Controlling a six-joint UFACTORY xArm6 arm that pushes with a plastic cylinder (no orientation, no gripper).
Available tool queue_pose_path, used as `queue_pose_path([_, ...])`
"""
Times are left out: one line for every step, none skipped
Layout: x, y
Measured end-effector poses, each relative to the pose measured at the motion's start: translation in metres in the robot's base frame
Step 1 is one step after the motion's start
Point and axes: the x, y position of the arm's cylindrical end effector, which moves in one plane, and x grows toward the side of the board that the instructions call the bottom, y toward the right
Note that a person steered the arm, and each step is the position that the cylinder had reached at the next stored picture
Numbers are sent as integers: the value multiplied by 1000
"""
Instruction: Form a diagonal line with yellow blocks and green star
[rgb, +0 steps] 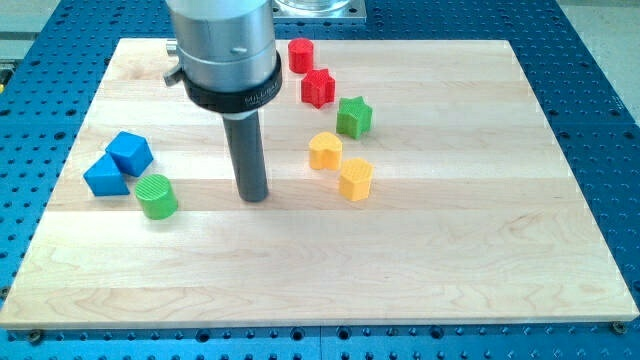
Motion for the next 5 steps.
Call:
queue_pose_path([-31, 30])
queue_pose_path([-46, 56])
queue_pose_path([-34, 55])
queue_pose_path([-33, 70])
queue_pose_path([4, 69])
